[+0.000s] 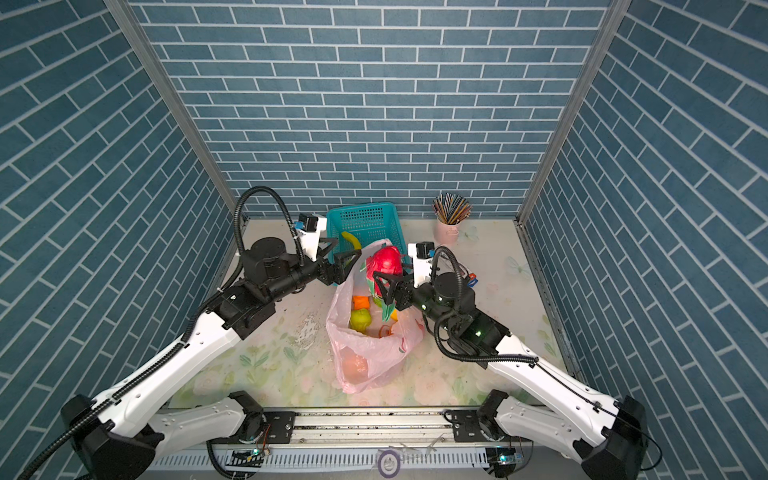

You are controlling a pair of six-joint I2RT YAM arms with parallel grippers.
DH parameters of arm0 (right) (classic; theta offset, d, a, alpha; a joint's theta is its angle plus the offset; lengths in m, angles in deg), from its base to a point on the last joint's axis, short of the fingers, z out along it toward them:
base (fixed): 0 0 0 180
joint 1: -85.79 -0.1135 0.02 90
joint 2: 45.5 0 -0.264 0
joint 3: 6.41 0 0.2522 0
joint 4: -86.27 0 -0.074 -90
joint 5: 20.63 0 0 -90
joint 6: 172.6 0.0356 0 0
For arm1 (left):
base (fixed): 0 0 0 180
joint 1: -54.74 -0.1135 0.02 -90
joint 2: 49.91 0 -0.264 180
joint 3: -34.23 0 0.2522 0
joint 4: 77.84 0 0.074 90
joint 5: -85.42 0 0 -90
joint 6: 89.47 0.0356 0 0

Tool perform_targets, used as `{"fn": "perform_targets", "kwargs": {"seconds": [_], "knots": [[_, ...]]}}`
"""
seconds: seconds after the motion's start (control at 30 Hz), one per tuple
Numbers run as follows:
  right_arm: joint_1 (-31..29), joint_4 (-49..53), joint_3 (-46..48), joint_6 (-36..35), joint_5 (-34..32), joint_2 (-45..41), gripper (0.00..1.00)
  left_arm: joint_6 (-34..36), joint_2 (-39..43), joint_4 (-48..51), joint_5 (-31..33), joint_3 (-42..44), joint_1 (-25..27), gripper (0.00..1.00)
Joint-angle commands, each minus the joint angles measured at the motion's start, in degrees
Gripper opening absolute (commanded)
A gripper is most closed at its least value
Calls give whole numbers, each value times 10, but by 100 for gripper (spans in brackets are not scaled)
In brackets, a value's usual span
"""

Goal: Untie the knot of the plastic bag and take out the fruit
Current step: 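Lift the dragon fruit out with the right gripper while the left gripper approaches it, then pass the dragon fruit from the right gripper to the left gripper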

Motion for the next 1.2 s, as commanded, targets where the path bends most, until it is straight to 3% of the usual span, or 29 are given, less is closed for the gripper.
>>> {"fn": "perform_targets", "kwargs": {"seconds": [0.0,0.17,0.33,0.57,0.77,1.17], "knots": [[16,-74,-38,46,47,-7,45,-4,28,-78,-63,25,-1,87],[37,-135,-47,123,60,9,45,53,63,-171,-84,80,22,88],[40,-163,-65,137,60,29,44,95,61,-202,-88,79,51,88],[40,-193,-71,130,84,44,44,71,1,-120,-43,16,55,88],[41,-232,-64,133,122,52,44,49,-48,-95,-121,-24,55,88],[40,-249,-55,181,183,77,43,43,-70,-108,-86,-37,55,88]]}}
